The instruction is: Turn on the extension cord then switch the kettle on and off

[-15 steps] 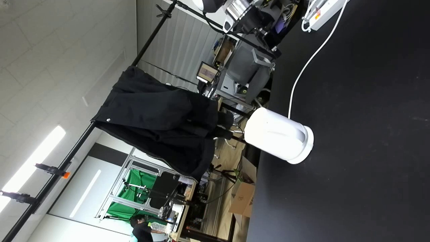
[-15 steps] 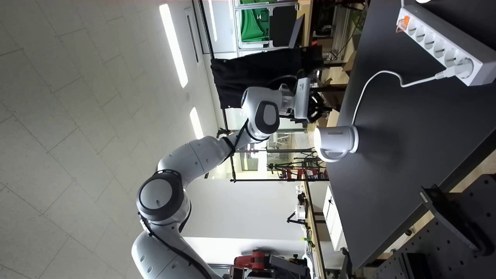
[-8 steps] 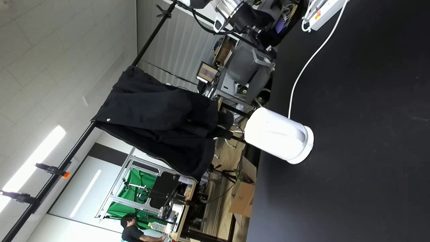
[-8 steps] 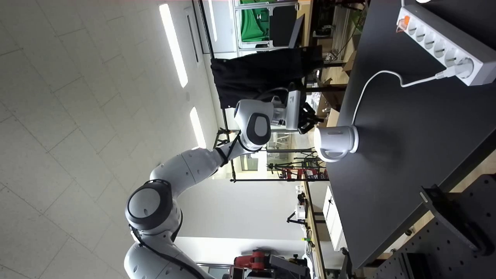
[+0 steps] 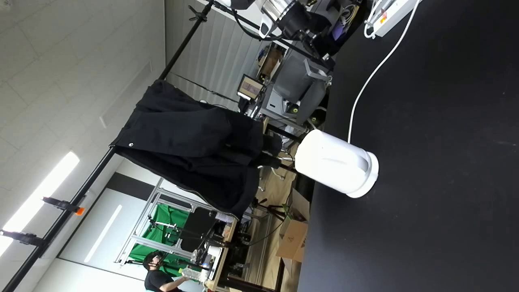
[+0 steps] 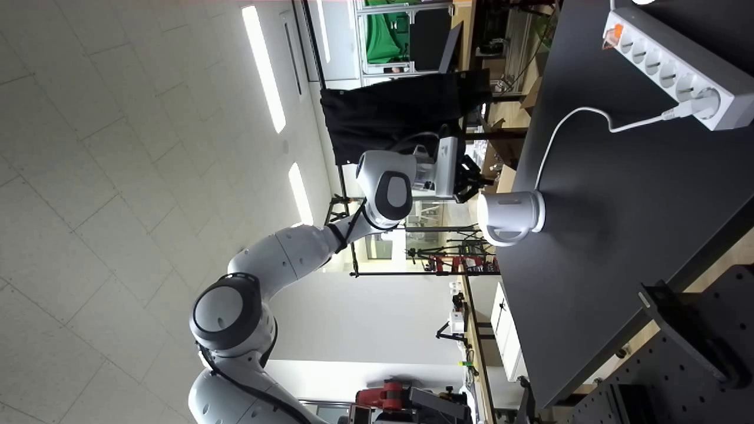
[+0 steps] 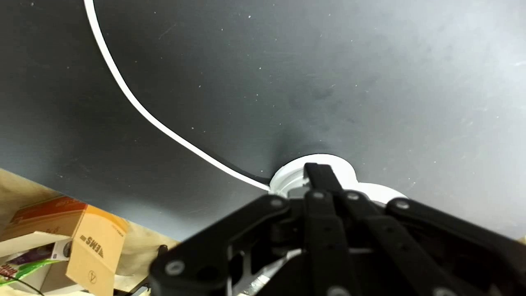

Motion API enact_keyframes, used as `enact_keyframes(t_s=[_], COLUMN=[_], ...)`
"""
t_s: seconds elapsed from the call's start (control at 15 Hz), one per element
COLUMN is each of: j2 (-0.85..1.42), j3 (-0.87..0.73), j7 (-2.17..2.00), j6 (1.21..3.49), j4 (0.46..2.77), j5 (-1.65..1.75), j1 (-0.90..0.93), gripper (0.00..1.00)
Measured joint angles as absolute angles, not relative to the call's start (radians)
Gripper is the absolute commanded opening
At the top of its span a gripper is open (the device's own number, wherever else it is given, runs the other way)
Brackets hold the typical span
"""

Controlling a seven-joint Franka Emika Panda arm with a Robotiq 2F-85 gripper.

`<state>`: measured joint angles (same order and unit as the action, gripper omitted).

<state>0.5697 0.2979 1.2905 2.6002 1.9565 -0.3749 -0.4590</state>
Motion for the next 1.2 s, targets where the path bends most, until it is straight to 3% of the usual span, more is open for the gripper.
enact_keyframes(t_s=[0.53, 1.2], j2=[0.553, 0.542], j3=[0.315, 0.503], j7=[1.353, 1.521], j6=[2.701, 2.769], j4=[1.955, 1.986], j5=[-0.394, -0.472], j1=[-0.392, -0.360], gripper=[0.00, 0.00])
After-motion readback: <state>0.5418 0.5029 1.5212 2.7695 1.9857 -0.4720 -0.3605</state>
